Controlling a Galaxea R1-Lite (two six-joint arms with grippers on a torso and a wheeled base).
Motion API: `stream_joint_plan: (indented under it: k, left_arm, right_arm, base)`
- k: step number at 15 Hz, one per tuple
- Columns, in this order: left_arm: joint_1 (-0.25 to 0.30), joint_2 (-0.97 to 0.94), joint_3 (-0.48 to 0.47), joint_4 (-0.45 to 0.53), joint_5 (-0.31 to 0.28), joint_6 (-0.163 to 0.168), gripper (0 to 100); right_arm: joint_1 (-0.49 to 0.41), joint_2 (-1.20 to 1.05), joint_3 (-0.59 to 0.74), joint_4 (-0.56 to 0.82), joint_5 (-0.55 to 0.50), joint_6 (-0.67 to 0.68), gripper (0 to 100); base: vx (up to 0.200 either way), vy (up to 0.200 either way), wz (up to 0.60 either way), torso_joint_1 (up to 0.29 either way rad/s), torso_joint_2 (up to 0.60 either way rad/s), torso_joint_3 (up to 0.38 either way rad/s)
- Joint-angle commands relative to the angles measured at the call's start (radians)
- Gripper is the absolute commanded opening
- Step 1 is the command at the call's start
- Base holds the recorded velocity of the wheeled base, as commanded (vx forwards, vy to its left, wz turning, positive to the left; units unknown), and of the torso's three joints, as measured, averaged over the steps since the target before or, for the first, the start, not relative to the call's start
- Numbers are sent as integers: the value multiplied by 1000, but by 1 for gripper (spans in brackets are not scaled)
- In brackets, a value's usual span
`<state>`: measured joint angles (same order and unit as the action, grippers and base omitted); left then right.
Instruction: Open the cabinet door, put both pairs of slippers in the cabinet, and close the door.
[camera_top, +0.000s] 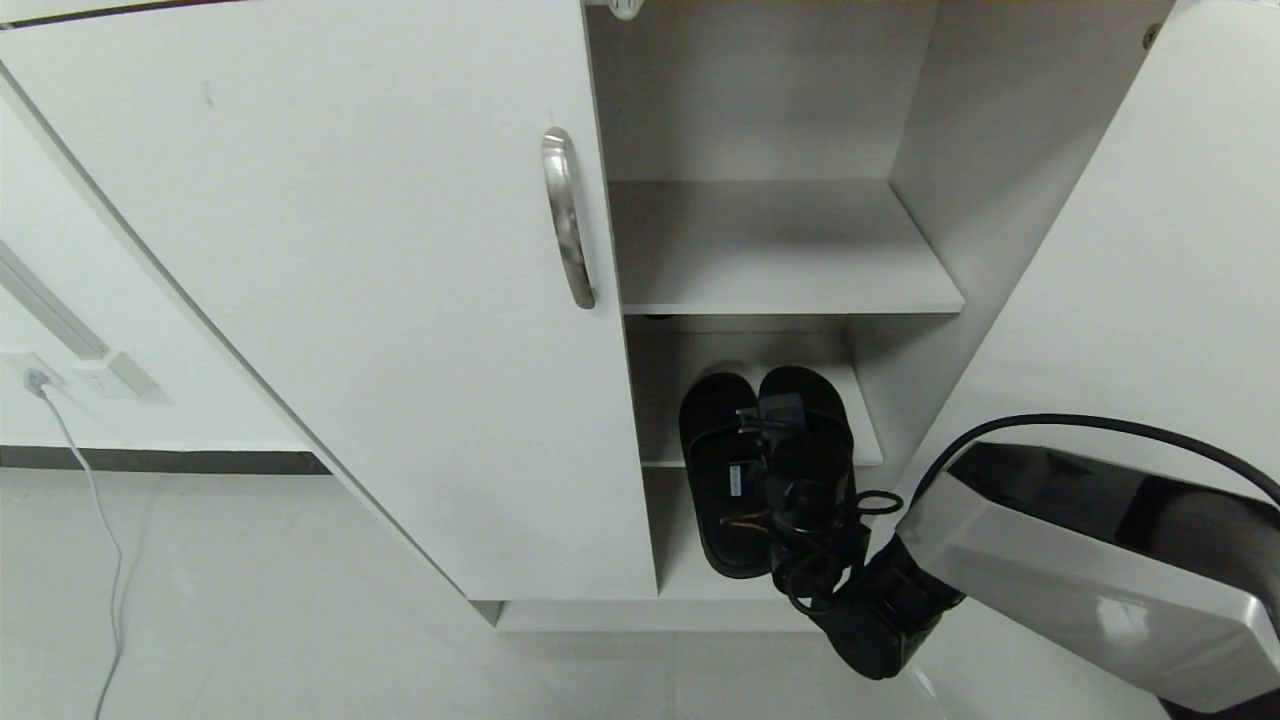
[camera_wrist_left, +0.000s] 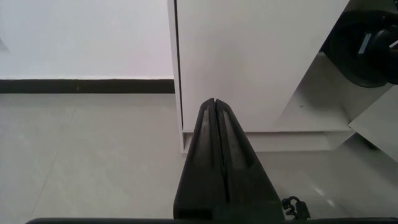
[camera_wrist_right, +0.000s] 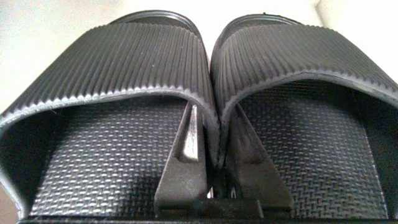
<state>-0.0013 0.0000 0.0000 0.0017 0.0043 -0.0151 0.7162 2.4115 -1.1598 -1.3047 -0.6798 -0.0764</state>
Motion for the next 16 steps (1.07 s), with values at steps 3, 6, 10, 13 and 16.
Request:
stream_joint_plan:
  k: [3, 6, 10, 13, 16]
  left_arm:
    - [0, 2, 0, 0, 0, 0, 0]
    - [1, 2, 0, 0, 0, 0, 0]
    - [0, 2, 0, 0, 0, 0, 0]
    - [1, 2, 0, 0, 0, 0, 0]
    - [0, 2, 0, 0, 0, 0, 0]
  right_arm:
    - [-40, 51, -115, 88, 0, 29, 0]
    - [-72, 66, -212, 216, 0, 95, 0]
    - [-104, 115, -330, 268, 8, 96, 0]
    - [-115, 115, -396, 320, 28, 92, 0]
    - [-118, 112, -443, 334, 28, 70, 0]
  base:
    - [0, 0, 0, 0, 0, 0]
    - [0, 0, 0, 0, 0, 0]
    - [0, 0, 0, 0, 0, 0]
    - [0, 0, 0, 0, 0, 0]
    - [0, 0, 0, 0, 0, 0]
